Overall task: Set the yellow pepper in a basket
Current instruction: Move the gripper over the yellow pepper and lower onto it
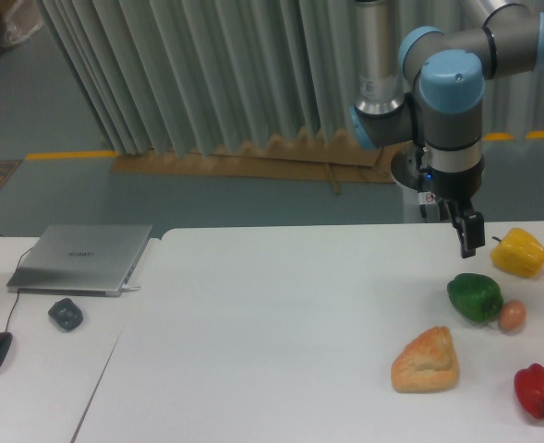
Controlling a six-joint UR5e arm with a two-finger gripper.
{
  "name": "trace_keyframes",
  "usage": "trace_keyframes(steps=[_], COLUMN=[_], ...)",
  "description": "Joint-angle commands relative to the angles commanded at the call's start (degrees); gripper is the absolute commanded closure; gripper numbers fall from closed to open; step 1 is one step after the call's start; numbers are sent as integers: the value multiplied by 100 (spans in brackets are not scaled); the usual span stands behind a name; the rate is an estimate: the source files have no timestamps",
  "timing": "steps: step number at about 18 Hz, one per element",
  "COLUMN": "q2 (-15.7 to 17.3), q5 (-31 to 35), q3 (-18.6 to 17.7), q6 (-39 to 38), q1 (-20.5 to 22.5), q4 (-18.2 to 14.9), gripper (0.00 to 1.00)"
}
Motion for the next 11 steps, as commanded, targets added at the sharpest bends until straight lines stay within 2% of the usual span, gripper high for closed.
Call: trace_keyframes(steps=[1, 4, 11], q2=[9, -17, -53], q5=[52, 509, 545], q3=[-62, -97, -484], q6=[70, 1166, 3303], q1=[0, -9, 61], q4=[18, -69, -158], gripper=[0, 0, 0])
